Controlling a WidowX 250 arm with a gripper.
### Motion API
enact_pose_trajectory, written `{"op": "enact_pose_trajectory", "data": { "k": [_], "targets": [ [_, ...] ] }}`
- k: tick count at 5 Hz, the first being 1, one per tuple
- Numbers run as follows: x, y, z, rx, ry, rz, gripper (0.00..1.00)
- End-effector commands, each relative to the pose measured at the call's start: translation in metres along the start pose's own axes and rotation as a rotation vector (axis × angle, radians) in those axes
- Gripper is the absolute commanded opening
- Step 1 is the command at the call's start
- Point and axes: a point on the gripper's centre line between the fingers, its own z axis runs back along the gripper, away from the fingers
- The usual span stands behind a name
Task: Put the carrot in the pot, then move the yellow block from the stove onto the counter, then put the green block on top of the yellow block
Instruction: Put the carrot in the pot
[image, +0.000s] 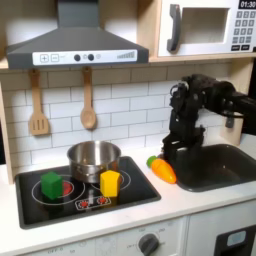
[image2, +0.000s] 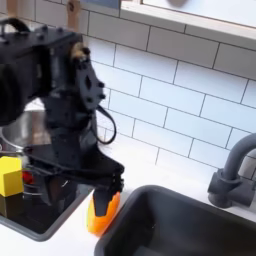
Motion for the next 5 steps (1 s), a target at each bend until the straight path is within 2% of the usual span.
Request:
{"op": "enact_pose_trajectory", "data": {
  "k": [1, 3, 5],
  "targets": [
    [0.029, -0.012, -0.006, -0.020, 0.004, 0.003, 1.00],
    [0.053, -0.010, -0.019, -0.013, 0.014, 0.027, 1.00],
    [0.050, -0.004, -0.031, -0.002, 0.038, 0.032, 1.00]
  ]
}}
